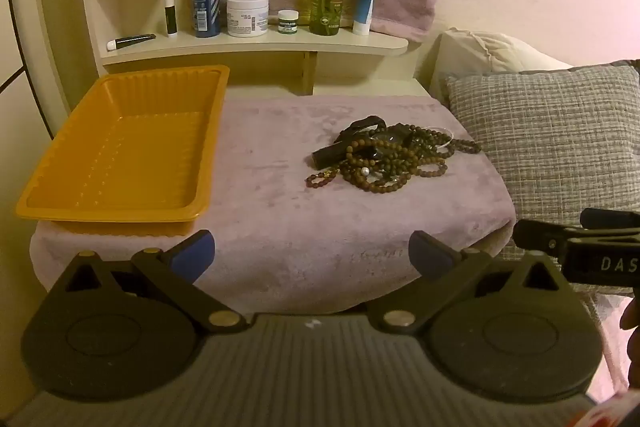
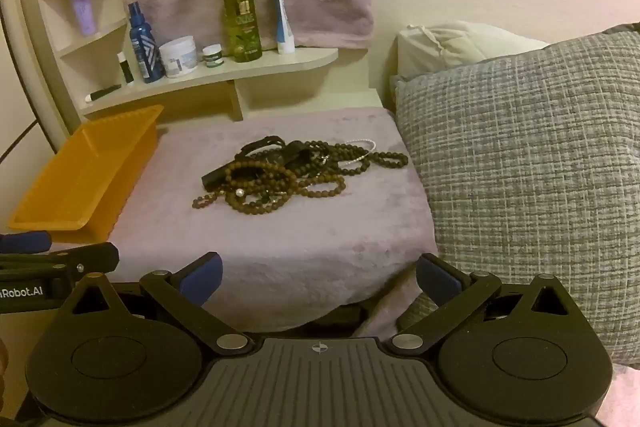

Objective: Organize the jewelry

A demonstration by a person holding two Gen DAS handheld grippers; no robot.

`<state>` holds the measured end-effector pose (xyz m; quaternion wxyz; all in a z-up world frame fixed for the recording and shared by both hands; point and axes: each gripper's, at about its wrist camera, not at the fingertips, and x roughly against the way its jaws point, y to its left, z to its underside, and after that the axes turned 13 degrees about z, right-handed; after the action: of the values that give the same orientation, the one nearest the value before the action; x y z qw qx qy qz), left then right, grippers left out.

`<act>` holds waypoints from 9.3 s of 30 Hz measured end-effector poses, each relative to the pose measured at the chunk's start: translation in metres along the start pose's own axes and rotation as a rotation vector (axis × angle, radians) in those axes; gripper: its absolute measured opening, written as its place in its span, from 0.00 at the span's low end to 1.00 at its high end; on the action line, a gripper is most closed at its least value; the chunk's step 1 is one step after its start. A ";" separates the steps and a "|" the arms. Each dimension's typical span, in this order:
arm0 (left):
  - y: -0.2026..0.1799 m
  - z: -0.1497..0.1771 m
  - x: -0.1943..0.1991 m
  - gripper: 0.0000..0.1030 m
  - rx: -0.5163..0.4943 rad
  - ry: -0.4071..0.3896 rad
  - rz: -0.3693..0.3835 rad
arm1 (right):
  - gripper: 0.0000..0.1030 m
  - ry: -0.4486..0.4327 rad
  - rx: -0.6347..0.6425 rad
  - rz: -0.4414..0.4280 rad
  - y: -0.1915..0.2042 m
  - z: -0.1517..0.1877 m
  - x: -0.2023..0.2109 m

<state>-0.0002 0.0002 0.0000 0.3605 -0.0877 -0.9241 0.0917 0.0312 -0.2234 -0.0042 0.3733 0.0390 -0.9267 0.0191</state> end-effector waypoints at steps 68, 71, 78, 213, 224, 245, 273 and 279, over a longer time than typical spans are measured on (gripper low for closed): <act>-0.003 -0.002 0.000 0.99 0.009 -0.006 0.022 | 0.99 -0.016 -0.004 -0.002 0.000 -0.001 0.002; -0.003 -0.002 0.000 0.99 0.008 -0.006 0.021 | 0.99 -0.017 -0.003 -0.002 0.000 -0.001 0.002; -0.003 -0.002 0.000 0.99 0.008 -0.006 0.022 | 0.99 -0.017 -0.004 -0.002 0.000 -0.002 0.003; 0.160 -0.035 0.011 0.06 0.104 -0.281 -0.320 | 0.37 -0.214 0.778 -0.149 0.090 -0.051 -0.167; 0.160 -0.036 0.011 0.06 0.101 -0.278 -0.321 | 0.07 -0.314 0.805 -0.130 0.078 -0.057 -0.138; 0.160 -0.034 0.011 0.06 0.100 -0.282 -0.308 | 0.07 -0.544 0.640 -0.153 0.059 -0.142 -0.032; 0.165 -0.030 0.013 0.07 0.131 -0.288 -0.280 | 0.07 -0.428 0.779 -0.506 0.228 -0.144 -0.050; 0.167 -0.030 0.013 0.07 0.138 -0.290 -0.276 | 0.07 -0.326 0.744 -0.543 0.231 -0.134 -0.074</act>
<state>0.0271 0.1681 -0.0086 0.2380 0.0787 -0.9611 0.1160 0.1568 0.0201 0.0400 0.1756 0.4125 -0.8598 0.2444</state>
